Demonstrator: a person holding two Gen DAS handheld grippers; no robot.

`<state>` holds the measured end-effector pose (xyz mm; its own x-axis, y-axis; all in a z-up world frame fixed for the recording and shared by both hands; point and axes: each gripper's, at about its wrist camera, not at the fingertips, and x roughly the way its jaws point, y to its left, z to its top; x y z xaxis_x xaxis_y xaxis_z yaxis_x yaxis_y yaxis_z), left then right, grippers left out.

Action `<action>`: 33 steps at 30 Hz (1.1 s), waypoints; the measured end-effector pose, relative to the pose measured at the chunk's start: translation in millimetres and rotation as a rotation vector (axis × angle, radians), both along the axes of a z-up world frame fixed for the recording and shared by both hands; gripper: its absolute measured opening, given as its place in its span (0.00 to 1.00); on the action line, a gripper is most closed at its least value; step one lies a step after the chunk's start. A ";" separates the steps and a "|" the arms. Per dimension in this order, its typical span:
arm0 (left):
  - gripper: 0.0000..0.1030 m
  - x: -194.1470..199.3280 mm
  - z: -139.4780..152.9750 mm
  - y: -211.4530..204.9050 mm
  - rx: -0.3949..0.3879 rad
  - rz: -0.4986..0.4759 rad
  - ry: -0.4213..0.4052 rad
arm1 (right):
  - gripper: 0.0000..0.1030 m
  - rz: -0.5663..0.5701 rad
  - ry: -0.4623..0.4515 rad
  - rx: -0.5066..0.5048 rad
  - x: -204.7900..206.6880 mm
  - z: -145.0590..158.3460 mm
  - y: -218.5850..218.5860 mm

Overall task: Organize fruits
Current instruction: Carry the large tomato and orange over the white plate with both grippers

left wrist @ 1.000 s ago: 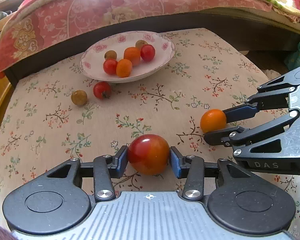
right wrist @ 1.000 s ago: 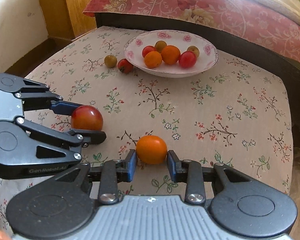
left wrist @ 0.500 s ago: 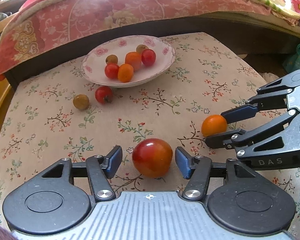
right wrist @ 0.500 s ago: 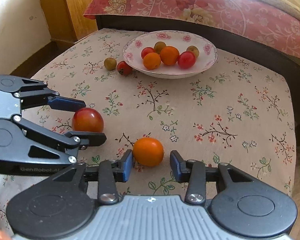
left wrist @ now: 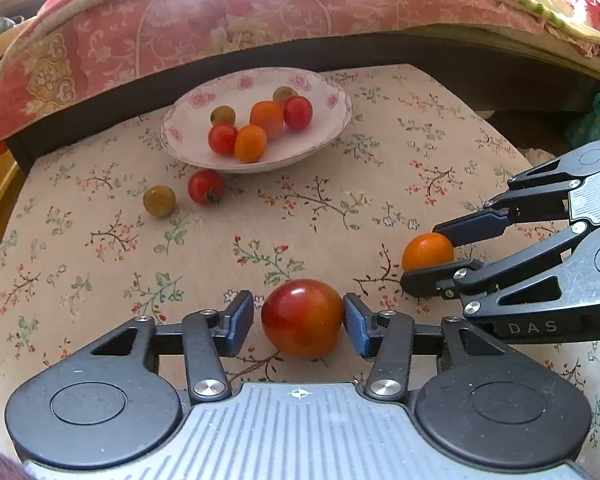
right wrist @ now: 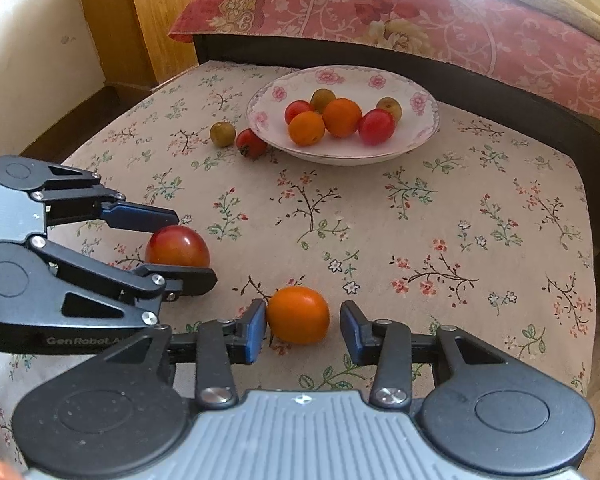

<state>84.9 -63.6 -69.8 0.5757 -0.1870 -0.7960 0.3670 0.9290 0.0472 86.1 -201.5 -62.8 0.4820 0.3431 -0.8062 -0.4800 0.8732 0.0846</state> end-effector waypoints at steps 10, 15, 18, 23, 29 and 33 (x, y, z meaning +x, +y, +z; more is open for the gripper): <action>0.49 -1.1 0.9 -1.9 0.002 0.007 0.005 | 0.35 -0.007 -0.003 -0.017 0.5 2.5 2.7; 0.49 2.3 8.4 -1.0 -0.005 0.013 -0.018 | 0.35 -0.021 -0.021 -0.009 3.7 10.3 1.9; 0.49 8.7 14.4 -1.5 -0.010 0.024 -0.037 | 0.35 -0.029 -0.035 0.003 7.5 16.3 2.2; 0.49 19.3 24.7 -1.3 -0.016 0.048 -0.070 | 0.35 -0.049 -0.070 0.016 16.9 28.0 3.1; 0.49 36.6 34.9 -2.6 -0.013 0.072 -0.109 | 0.35 -0.077 -0.112 0.026 32.7 39.7 3.1; 0.49 50.9 39.4 -3.5 -0.016 0.087 -0.130 | 0.35 -0.105 -0.129 0.037 46.7 44.7 1.9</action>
